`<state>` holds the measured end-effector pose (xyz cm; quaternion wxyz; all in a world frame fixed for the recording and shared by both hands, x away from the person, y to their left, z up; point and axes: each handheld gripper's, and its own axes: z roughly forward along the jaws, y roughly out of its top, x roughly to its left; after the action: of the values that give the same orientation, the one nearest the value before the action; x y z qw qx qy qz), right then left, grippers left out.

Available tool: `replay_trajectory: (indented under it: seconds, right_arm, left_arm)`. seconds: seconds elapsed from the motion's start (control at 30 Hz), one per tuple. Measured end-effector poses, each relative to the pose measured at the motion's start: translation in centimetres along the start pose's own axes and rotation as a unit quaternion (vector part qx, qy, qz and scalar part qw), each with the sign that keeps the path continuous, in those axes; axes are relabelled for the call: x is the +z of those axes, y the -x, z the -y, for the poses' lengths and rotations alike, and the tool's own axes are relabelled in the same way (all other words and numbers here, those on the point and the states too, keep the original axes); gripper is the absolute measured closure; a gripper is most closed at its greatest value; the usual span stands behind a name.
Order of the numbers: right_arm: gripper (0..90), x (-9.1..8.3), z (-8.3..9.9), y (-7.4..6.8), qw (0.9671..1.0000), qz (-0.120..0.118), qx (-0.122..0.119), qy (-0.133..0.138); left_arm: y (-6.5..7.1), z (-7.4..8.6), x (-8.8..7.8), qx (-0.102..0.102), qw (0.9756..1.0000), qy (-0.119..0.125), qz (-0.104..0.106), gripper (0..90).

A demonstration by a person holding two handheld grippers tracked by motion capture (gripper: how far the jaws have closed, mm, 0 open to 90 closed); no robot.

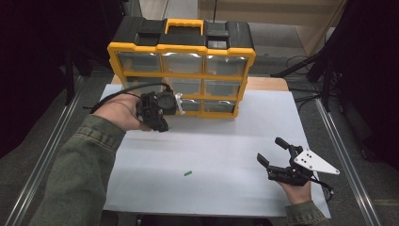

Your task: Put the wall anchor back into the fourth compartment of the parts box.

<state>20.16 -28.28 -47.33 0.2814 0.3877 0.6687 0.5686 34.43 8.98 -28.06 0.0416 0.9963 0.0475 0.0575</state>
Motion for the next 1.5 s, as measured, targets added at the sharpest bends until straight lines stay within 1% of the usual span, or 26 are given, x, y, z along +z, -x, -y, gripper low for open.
replay_trajectory:
  seconds: [0.07, 0.23, 0.27, 0.3, 0.43, 0.47, 0.5, 0.53, 0.63, 0.67, 0.73, 0.77, 0.8, 0.9, 1.03, 1.1, 1.13, 1.17, 1.2, 1.23, 1.27, 1.3, 1.33, 1.4, 1.43, 1.5]
  right_arm:
    - [13.2, -0.1, 0.0, 0.0, 1.0000, 0.001, 0.000, 0.001]
    - [13.2, -0.1, 0.0, -0.1, 1.0000, -0.001, 0.002, 0.000]
    - [13.2, -0.1, 0.0, -0.1, 1.0000, -0.001, 0.001, 0.000]
    - [13.2, -0.1, 0.0, -0.1, 1.0000, -0.001, 0.001, 0.000]
    - [13.2, -0.2, 0.0, 0.0, 1.0000, -0.001, 0.000, 0.002]
    - [13.2, -0.2, 0.0, 0.0, 1.0000, -0.001, 0.001, 0.003]
    - [13.2, -0.2, 0.0, 0.0, 1.0000, -0.002, 0.001, 0.003]
    - [13.2, -0.2, 0.0, 0.0, 1.0000, -0.002, 0.001, 0.003]
    - [13.2, -0.2, 0.0, 0.0, 1.0000, -0.002, 0.000, 0.002]
    - [13.2, -0.2, 0.0, 0.0, 1.0000, -0.002, 0.001, 0.002]
    - [13.2, -0.2, 0.0, 0.0, 1.0000, -0.002, 0.001, 0.003]
    - [13.2, -0.3, 0.0, -0.1, 1.0000, -0.002, 0.001, 0.003]
    - [13.2, -0.3, 0.0, -0.1, 1.0000, -0.002, -0.001, 0.003]
    - [13.2, -0.3, 0.0, -0.1, 1.0000, -0.002, -0.001, 0.003]
    - [13.2, -0.3, 0.0, -0.1, 1.0000, -0.001, -0.002, 0.002]
    - [13.2, -0.3, 0.0, -0.1, 1.0000, -0.002, -0.002, 0.001]
    - [13.2, -0.3, 0.0, -0.1, 1.0000, -0.002, -0.001, 0.002]
    - [13.2, -0.3, 0.0, -0.1, 1.0000, -0.002, -0.001, 0.002]
    - [13.2, -0.3, 0.0, -0.1, 1.0000, -0.001, 0.001, 0.002]
    - [13.2, -0.3, 0.0, -0.1, 1.0000, -0.001, 0.001, 0.002]
    - [13.2, -0.3, 0.0, -0.1, 1.0000, -0.001, 0.001, 0.003]
    - [13.2, -0.3, 0.0, -0.1, 1.0000, -0.001, 0.000, 0.003]
    - [13.2, -0.3, 0.0, -0.1, 1.0000, -0.001, 0.000, 0.003]
    - [13.2, -0.3, 0.0, -0.1, 1.0000, -0.001, 0.000, 0.003]
    - [13.2, -0.3, 0.0, -0.1, 1.0000, -0.001, 0.000, 0.003]
    - [13.2, -0.2, 0.0, -0.1, 1.0000, -0.002, 0.000, 0.002]
  left_arm:
    - [-0.8, 0.3, -1.2, -0.004, 0.9999, 0.002, -0.010, 84.5]
    - [-2.9, 1.4, -3.9, -0.034, 0.9987, 0.012, -0.035, 84.5]
    - [-4.0, 2.0, -4.6, -0.050, 0.9976, 0.022, -0.043, 84.5]
    - [-4.0, 2.0, -4.6, -0.050, 0.9976, 0.022, -0.043, 84.5]
    - [-6.2, 3.0, -4.9, -0.078, 0.9951, 0.023, -0.055, 84.5]
    - [-7.1, 3.3, -4.6, -0.093, 0.9937, 0.028, -0.057, 84.5]
    - [-7.5, 3.5, -4.3, -0.098, 0.9930, 0.030, -0.059, 84.4]
    - [-7.5, 3.5, -4.3, -0.098, 0.9930, 0.030, -0.059, 84.4]
    - [-8.7, 4.0, -3.5, -0.114, 0.9913, 0.031, -0.058, 84.4]
    - [-9.1, 4.3, -3.2, -0.122, 0.9902, 0.037, -0.057, 84.4]
    - [-9.6, 4.6, -2.9, -0.128, 0.9892, 0.044, -0.057, 84.4]
    - [-9.8, 4.8, -2.7, -0.135, 0.9881, 0.047, -0.056, 84.4]
    - [-9.9, 5.0, -2.5, -0.137, 0.9879, 0.044, -0.059, 84.4]
    - [-10.0, 5.0, -2.2, -0.138, 0.9880, 0.037, -0.058, 84.4]
    - [-9.9, 4.8, -2.4, -0.143, 0.9875, 0.040, -0.053, 84.0]
    - [-9.8, 4.8, -2.5, -0.146, 0.9866, 0.043, -0.060, 83.9]
    - [-9.8, 4.8, -2.7, -0.151, 0.9851, 0.049, -0.067, 82.0]
    - [-9.8, 4.8, -2.7, -0.151, 0.9851, 0.049, -0.067, 73.2]
    - [-9.7, 4.9, -2.7, -0.154, 0.9844, 0.048, -0.069, 66.6]
    - [-9.6, 4.9, -2.7, -0.156, 0.9846, 0.046, -0.064, 66.6]
    - [-9.5, 4.9, -2.7, -0.152, 0.9854, 0.046, -0.061, 63.4]
    - [-9.3, 4.9, -2.7, -0.151, 0.9855, 0.046, -0.062, 59.9]
    - [-9.2, 4.9, -2.7, -0.153, 0.9850, 0.045, -0.066, 46.6]
    - [-9.2, 4.9, -2.8, -0.158, 0.9843, 0.053, -0.059, 45.3]
    - [-9.2, 4.9, -2.9, -0.158, 0.9839, 0.064, -0.053, 45.2]
    - [-9.1, 5.1, -3.0, -0.160, 0.9823, 0.089, -0.038, 40.5]
